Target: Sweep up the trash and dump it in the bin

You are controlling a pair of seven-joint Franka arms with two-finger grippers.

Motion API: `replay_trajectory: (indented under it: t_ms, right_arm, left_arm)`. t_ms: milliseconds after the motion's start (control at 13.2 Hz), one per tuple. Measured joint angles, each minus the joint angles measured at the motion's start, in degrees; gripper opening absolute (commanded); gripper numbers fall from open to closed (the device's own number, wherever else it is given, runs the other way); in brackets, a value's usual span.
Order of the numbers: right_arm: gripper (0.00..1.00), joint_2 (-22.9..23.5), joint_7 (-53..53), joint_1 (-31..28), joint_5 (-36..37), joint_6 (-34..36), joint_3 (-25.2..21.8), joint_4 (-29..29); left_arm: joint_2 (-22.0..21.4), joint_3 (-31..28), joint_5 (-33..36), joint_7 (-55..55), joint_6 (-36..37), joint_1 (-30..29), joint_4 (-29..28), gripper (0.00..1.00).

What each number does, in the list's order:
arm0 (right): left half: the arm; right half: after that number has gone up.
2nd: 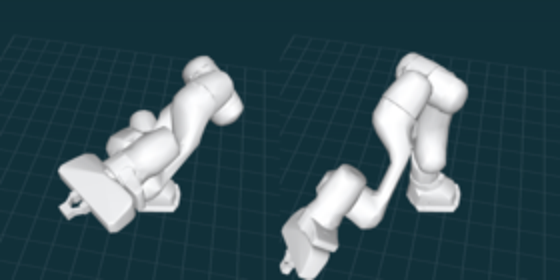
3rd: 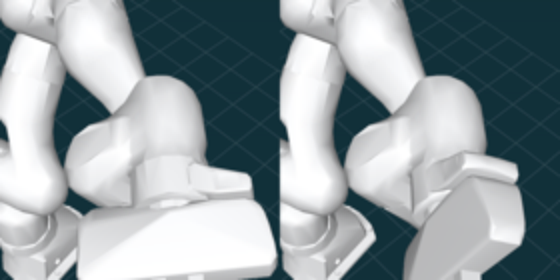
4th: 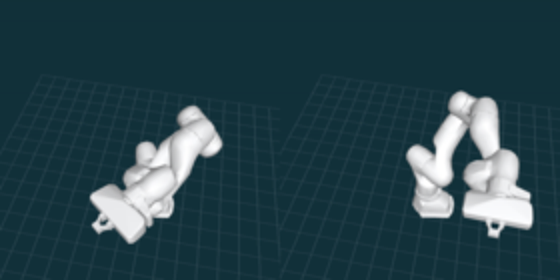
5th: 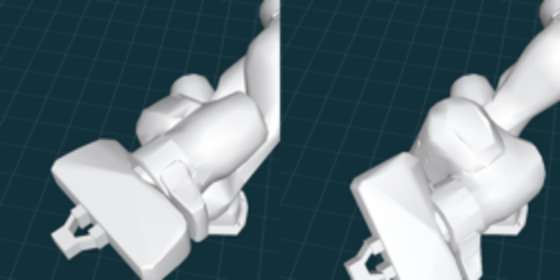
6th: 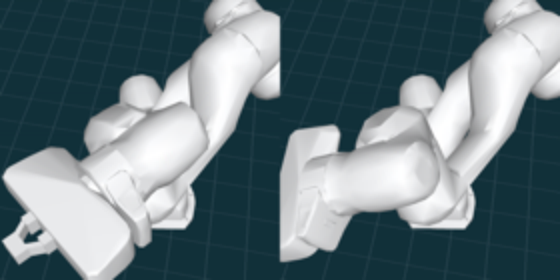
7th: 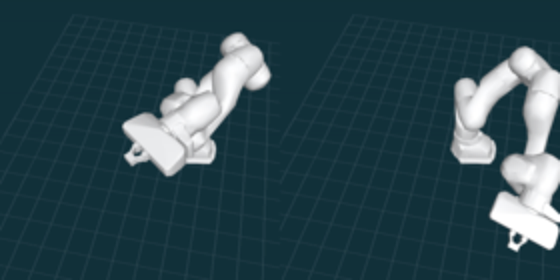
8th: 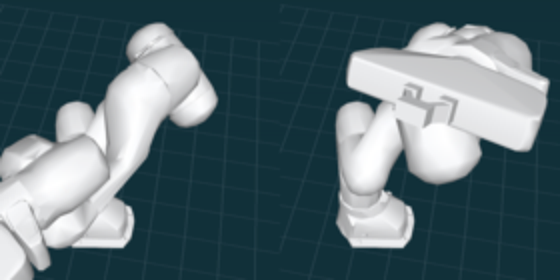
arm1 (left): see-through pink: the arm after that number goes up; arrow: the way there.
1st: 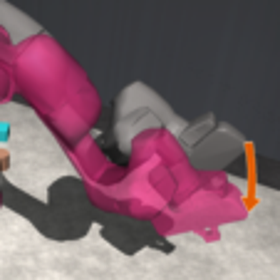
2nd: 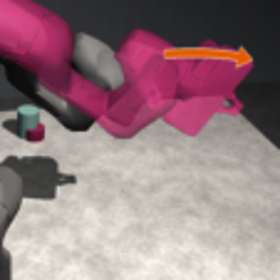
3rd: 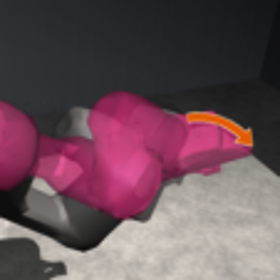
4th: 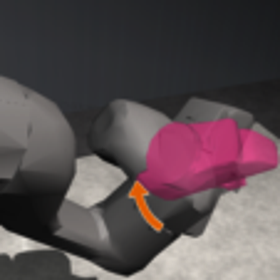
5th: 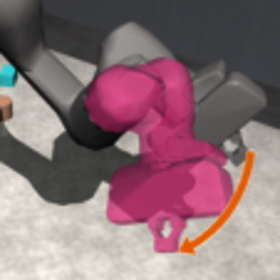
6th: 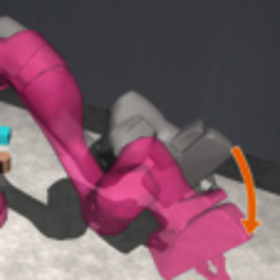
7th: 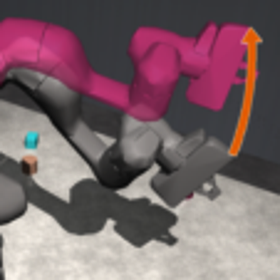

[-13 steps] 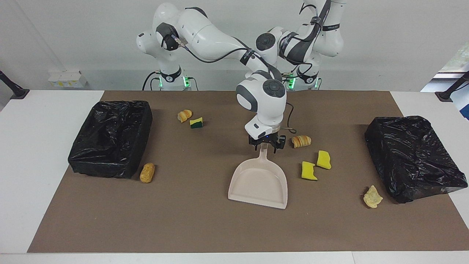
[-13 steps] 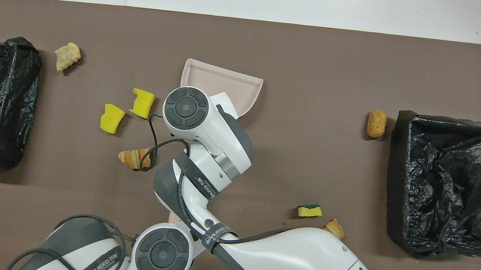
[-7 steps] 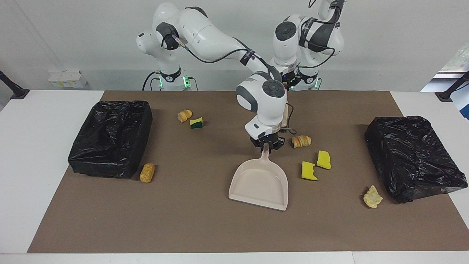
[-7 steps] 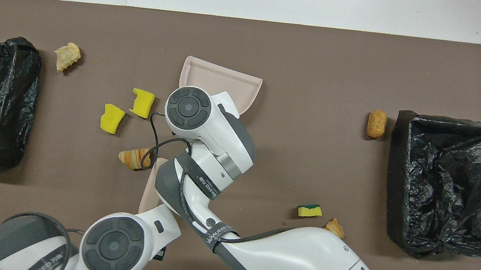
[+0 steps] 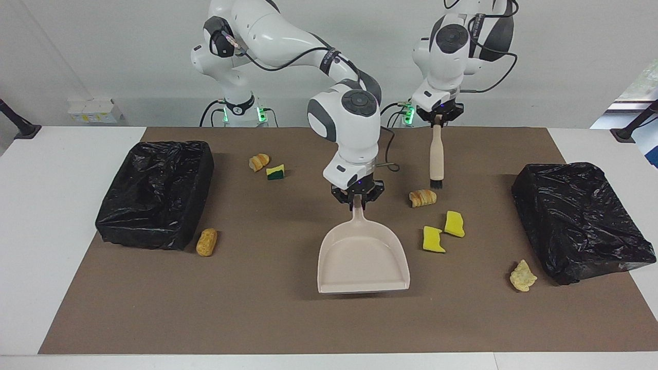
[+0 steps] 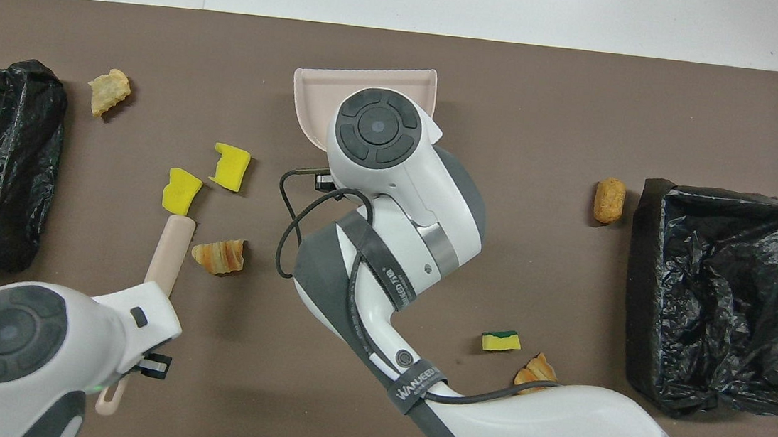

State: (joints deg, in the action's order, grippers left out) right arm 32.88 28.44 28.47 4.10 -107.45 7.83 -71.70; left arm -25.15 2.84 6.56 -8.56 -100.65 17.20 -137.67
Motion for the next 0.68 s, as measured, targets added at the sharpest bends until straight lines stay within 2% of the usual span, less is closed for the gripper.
replay_trajectory:
  t_ms: [152,304,455,683]
  right_arm:
    - [0.00,-1.3,-11.4,-1.8,-0.3,4.9,0.0,-0.5]
    - [0.00,-2.2,-22.5,-3.7,-0.5,10.6,0.0,-0.5]
    - [0.00,-2.7,-31.0,-5.6,-0.5,15.9,0.0,-0.5]
    - [0.00,-2.8,-43.9,-9.0,-0.5,17.5,0.0,-0.6]
  left_arm:
    - [2.9,-0.2,0.2,9.1,-4.6,-8.4,1.5,0.00]
    - [8.7,-0.4,1.8,14.9,-5.8,-15.0,7.8,0.00]
    - [16.7,-0.5,5.4,15.7,-5.4,-16.9,16.6,0.00]
    - [30.3,-0.5,12.0,15.6,-3.8,-17.7,29.8,0.00]
